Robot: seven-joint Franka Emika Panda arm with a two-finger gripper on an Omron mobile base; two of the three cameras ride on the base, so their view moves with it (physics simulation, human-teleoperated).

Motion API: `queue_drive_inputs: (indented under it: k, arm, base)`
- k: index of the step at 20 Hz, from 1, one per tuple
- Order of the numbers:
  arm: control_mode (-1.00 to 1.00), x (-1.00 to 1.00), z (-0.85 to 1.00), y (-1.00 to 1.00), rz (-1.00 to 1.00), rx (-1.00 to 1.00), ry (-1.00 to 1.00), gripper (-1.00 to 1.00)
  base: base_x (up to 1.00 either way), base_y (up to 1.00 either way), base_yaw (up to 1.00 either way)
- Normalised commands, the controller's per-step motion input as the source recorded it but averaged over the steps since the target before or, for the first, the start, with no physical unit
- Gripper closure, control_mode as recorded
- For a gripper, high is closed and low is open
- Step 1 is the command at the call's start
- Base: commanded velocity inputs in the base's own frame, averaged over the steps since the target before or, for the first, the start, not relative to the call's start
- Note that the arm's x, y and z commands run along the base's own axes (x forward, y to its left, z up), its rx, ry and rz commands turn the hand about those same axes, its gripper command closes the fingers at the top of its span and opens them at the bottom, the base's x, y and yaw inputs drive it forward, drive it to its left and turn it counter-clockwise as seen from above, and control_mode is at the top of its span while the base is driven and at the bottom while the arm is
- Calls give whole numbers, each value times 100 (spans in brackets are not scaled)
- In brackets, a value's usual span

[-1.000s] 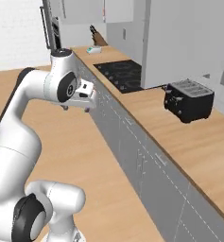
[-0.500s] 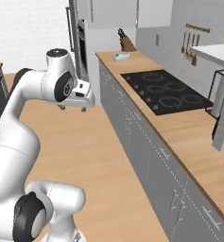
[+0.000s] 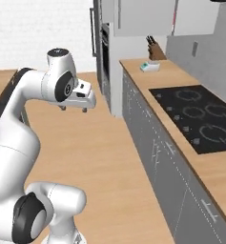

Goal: Gather all objects into one cabinet and sort the glasses and bowls to opposite sides.

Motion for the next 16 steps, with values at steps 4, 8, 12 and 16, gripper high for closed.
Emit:
queue_drive_inputs:
  k: [4, 8, 12, 16]
  arm:
    - [100, 0, 0, 0, 0, 0, 0, -100]
    - [100, 0, 0, 0, 0, 0, 0, -100]
    - [100, 0, 0, 0, 0, 0, 0, -100]
    - [100, 0, 0, 0, 0, 0, 0, -100]
  base:
    - [100, 21, 24]
    - [100, 17, 21]
    - [100, 1, 17]
    - [100, 0, 8]
